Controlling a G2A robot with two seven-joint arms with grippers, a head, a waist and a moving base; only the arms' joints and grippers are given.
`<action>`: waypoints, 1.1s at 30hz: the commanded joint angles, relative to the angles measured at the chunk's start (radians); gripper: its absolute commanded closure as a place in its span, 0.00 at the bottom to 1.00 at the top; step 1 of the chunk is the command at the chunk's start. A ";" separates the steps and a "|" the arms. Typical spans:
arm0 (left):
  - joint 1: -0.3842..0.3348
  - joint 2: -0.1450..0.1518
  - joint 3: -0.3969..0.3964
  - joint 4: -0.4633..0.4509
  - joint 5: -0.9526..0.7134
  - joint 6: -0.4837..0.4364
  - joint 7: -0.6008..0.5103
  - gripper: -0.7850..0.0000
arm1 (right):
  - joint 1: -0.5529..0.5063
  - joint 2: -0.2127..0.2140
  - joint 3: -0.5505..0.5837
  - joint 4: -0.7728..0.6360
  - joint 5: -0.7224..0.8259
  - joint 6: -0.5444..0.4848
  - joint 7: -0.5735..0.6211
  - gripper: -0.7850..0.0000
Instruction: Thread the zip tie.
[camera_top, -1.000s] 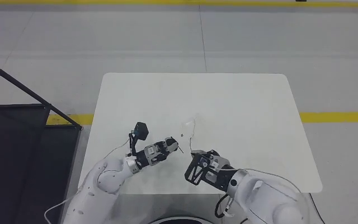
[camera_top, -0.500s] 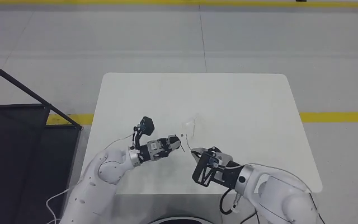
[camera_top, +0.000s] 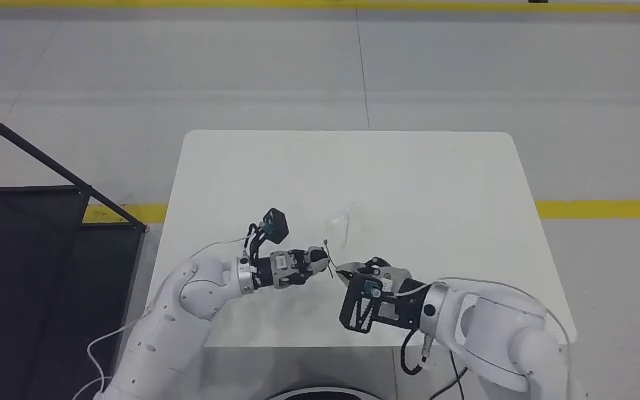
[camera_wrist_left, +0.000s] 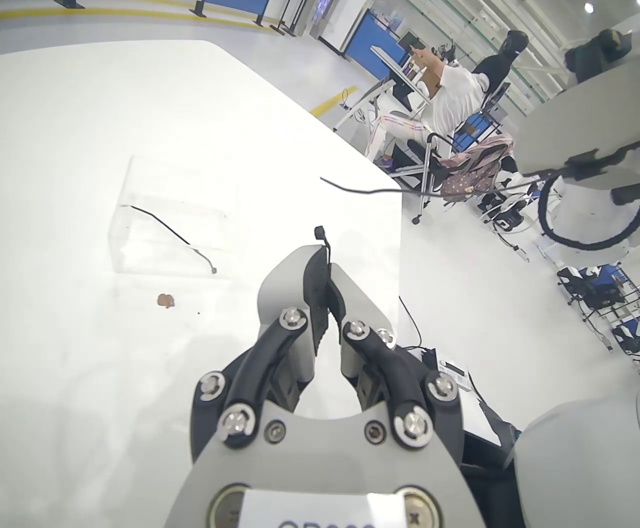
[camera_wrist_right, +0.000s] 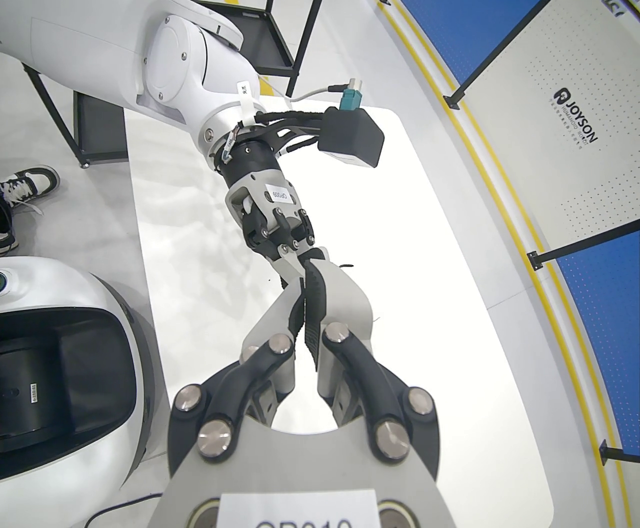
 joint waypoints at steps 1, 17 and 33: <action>0.000 0.000 0.000 0.000 0.000 0.000 0.000 1.00 | 0.000 0.000 0.000 0.000 0.000 0.000 0.000 1.00; 0.010 0.013 0.003 -0.024 0.025 0.033 0.018 1.00 | -0.026 0.020 -0.005 -0.027 -0.026 -0.068 -0.003 1.00; 0.012 0.026 0.014 -0.040 0.066 0.049 0.048 1.00 | 0.036 0.027 -0.075 -0.013 -0.013 -0.004 0.070 1.00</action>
